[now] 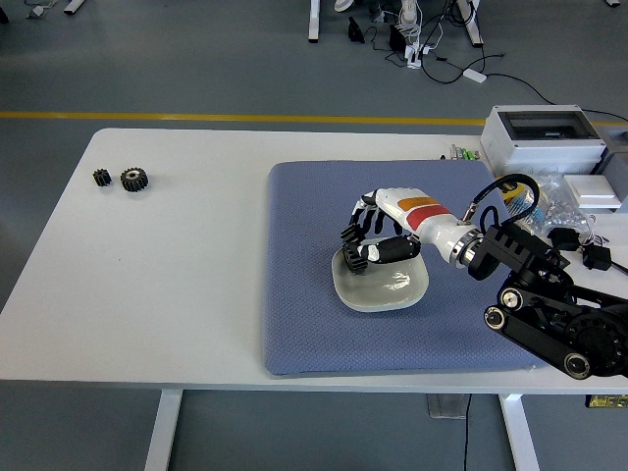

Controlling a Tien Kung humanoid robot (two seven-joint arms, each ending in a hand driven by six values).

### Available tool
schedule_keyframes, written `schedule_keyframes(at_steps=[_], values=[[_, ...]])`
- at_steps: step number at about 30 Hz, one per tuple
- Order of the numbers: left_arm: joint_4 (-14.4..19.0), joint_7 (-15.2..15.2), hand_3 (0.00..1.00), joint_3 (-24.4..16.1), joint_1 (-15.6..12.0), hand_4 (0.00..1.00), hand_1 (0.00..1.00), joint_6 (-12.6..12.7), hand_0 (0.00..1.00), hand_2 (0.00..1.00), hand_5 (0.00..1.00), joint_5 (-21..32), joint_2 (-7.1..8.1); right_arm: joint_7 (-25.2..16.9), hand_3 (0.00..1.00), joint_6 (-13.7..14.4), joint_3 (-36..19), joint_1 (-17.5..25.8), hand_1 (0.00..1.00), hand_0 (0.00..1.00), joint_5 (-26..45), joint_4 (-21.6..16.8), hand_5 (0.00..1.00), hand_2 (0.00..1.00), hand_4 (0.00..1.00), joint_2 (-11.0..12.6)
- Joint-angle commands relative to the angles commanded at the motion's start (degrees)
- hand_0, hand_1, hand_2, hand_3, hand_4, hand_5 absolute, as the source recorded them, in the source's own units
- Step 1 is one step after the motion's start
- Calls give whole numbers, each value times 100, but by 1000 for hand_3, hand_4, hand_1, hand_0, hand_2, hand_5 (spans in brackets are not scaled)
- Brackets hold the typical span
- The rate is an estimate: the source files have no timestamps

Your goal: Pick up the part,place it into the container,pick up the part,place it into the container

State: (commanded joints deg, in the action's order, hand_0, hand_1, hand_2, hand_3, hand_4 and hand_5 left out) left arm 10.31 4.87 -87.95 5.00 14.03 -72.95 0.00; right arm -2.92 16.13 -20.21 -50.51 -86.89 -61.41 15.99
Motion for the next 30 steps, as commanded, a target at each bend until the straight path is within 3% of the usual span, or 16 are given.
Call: schedule_keyframes(at_steps=[11,30], values=[[0,1,556,48,13,639,698,0,721,672,575,55,0,-103,486,160,270,-79,393,226,319,750,231,459,696,-364],[0,6,555,70,22,641,698,-5,721,672,577,49,0,-70,487,116,468,-189,396,220,266,861,235,461,693,-610]])
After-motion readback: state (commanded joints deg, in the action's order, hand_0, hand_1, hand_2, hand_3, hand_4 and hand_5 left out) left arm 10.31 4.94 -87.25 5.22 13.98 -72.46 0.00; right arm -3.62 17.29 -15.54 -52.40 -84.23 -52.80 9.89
